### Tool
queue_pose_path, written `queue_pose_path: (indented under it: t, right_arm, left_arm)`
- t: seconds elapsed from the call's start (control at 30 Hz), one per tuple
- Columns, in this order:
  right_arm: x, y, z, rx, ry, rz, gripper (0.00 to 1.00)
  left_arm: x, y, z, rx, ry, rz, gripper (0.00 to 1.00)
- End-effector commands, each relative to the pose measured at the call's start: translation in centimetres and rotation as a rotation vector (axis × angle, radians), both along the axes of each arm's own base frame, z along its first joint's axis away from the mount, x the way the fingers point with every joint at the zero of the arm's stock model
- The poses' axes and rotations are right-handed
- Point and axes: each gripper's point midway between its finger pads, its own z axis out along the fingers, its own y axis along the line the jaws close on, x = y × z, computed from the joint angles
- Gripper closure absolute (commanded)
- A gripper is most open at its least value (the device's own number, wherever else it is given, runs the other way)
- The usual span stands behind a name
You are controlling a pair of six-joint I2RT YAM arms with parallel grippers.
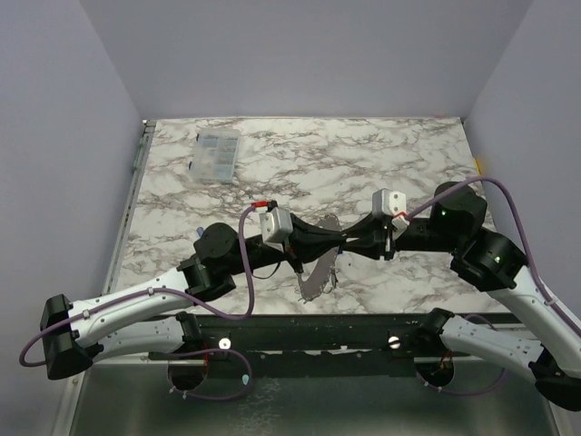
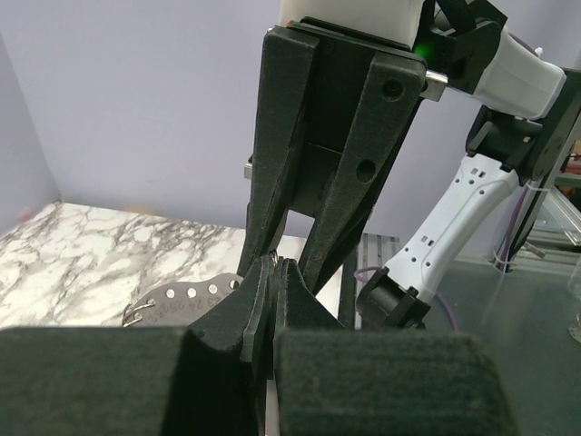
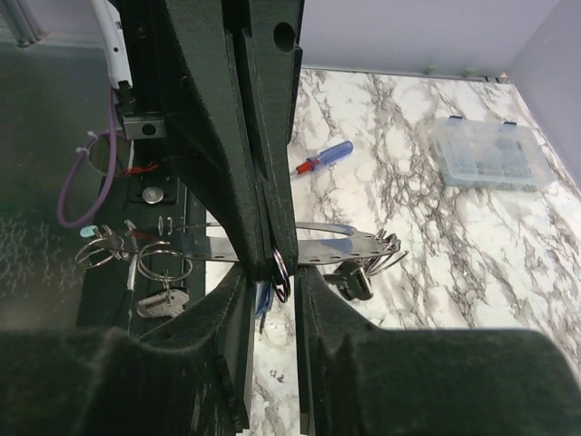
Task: Put the keys on the keyring
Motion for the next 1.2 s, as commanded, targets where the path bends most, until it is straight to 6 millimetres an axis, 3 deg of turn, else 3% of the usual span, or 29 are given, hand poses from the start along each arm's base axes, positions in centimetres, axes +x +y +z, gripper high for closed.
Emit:
queue_pose_path:
  t: [0.0,0.03,0.1,0.13,0.33,0.4,0.57,0.63,1.0,1.03,1.17]
  right_arm:
    - [-0.9,0.4,0.9,0.030,-0.029,0.067,0.98]
    - [-1.0,0.5,0.8,0.024,-0.020,0.072,0.91]
    - [-1.2,0.6,0.7,0.017,-0.003,0.085,0.66]
    - [-1.3,0.6,0.7,0.014,0.004,0.093,0.61]
    - [-1.4,0.7,0.3,-0.002,0.022,0.101,0.58]
    - [-1.4,0.8,0.2,-0.003,0.025,0.105,0.62]
    - [-1.5,0.8,0.2,-0.003,0.018,0.112,0.91]
    - [-1.5,0.7,0.2,-0.001,0.016,0.106,0.98]
    - [-1.9,0.6,0.2,0.009,-0.005,0.129,0.99]
    - [-1.8,0.6,0.2,0.003,-0.006,0.124,0.99]
    - [-1.3,0.2,-0.4,-0.023,-0.007,0.092,0.99]
  left_arm:
    - [-2.3,0.0,1.7,-0.028,-0.053,-0.110,1.00]
    - [-2.6,-0.1,1.8,-0.028,-0.055,-0.124,1.00]
    - [-3.0,-0.2,1.9,-0.027,-0.061,-0.147,1.00]
    - [-3.1,-0.1,2.0,-0.029,-0.062,-0.153,1.00]
    - [-3.3,-0.1,2.2,-0.031,-0.067,-0.164,1.00]
    - [-3.3,0.0,2.2,-0.030,-0.065,-0.161,1.00]
    - [-3.2,0.2,2.3,-0.035,-0.067,-0.155,1.00]
    - [-3.2,0.3,2.4,-0.037,-0.068,-0.146,1.00]
    - [-3.1,0.2,1.7,-0.012,-0.071,-0.143,1.00]
    - [-3.0,0.2,1.5,-0.003,-0.073,-0.138,0.98]
    - [-2.6,0.3,0.9,0.086,-0.054,-0.118,0.73]
